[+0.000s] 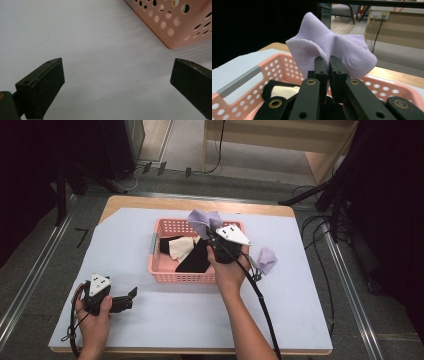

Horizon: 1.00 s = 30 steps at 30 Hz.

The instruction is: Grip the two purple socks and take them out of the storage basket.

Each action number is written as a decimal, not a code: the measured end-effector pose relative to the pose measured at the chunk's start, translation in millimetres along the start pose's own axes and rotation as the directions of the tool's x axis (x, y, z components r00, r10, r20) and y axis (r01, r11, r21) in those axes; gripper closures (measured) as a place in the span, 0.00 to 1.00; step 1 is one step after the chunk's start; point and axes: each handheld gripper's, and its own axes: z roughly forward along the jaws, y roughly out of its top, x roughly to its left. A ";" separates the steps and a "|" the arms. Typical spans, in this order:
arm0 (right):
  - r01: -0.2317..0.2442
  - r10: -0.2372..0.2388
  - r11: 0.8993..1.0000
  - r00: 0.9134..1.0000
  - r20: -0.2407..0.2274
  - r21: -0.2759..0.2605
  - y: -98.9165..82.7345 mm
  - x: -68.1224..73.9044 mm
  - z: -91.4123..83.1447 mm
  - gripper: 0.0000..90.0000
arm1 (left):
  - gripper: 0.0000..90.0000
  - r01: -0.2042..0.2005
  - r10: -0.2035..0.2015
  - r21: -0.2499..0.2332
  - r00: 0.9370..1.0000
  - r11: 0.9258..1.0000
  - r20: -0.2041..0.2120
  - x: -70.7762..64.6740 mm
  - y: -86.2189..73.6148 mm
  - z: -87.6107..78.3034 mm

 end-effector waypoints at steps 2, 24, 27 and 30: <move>-0.005 0.005 1.000 1.000 0.018 -0.016 1.2 -10.0 -5.3 0.95 | 0.00 -0.002 0.002 0.000 1.000 1.000 0.000 0.0 0.0 0.0; -0.095 0.110 0.993 0.963 0.244 -0.071 -13.7 -108.5 -68.4 0.95 | 0.00 -0.004 0.003 -0.006 1.000 1.000 -0.007 -1.1 -0.3 0.2; -0.112 0.118 0.993 0.954 0.274 -0.040 -25.7 -118.8 -71.9 0.95 | 0.00 -0.007 0.007 -0.005 1.000 1.000 -0.007 -1.0 -0.3 0.0; -0.141 0.132 0.990 0.938 0.320 0.006 -42.8 -127.0 -73.5 0.95 | 0.00 -0.009 0.009 -0.003 1.000 1.000 -0.010 -1.1 -0.2 -0.3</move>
